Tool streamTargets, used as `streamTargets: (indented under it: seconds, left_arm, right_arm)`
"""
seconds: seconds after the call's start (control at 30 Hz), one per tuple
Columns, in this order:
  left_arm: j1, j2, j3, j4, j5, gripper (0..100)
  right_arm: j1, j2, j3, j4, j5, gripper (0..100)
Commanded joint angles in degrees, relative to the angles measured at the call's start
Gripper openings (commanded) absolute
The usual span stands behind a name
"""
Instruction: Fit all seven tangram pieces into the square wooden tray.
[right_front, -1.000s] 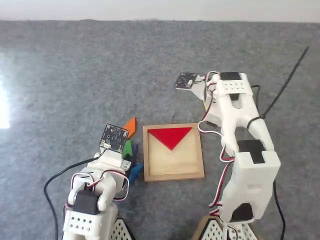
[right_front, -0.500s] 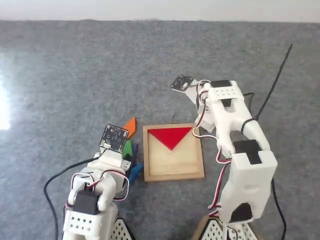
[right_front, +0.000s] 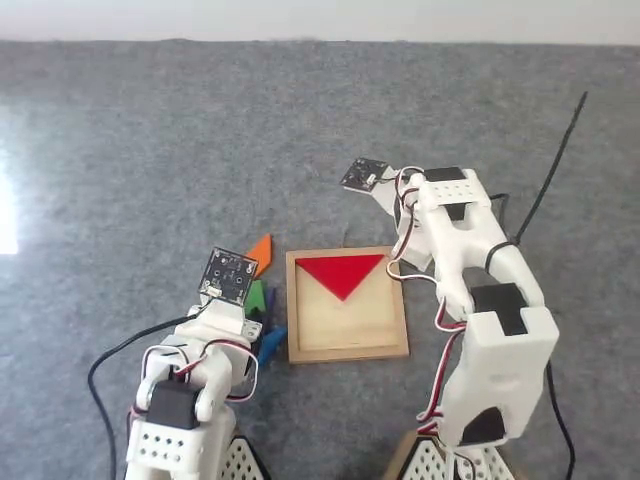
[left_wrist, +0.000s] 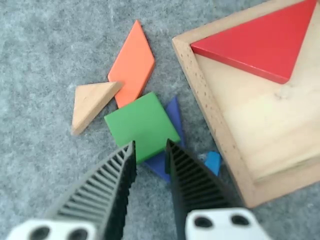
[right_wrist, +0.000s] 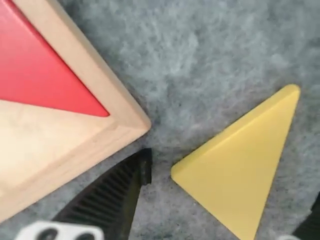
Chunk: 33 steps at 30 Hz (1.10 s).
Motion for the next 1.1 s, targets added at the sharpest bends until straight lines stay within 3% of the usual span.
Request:
streamTargets:
  seconds: [0.0,0.43,0.97,1.07]
  left_arm:
    - [0.1,-1.2,-0.7,0.3,-0.1,9]
    - [0.1,-1.2,-0.7,0.3,-0.1,9]
    - [0.1,-1.2,-0.7,0.3,-0.1,9]
    - [0.1,-1.2,-0.7,0.3,-0.1,9]
  right_arm:
    - [1.1,-1.0,0.9,-0.6,-0.4,42.9]
    - [1.5,-1.0,1.1,3.0,-0.4,26.8]
    - [8.7,-1.5,0.8,4.3,-2.9,26.2]
    - [7.3,-1.6,0.4,7.9,3.4,26.5]
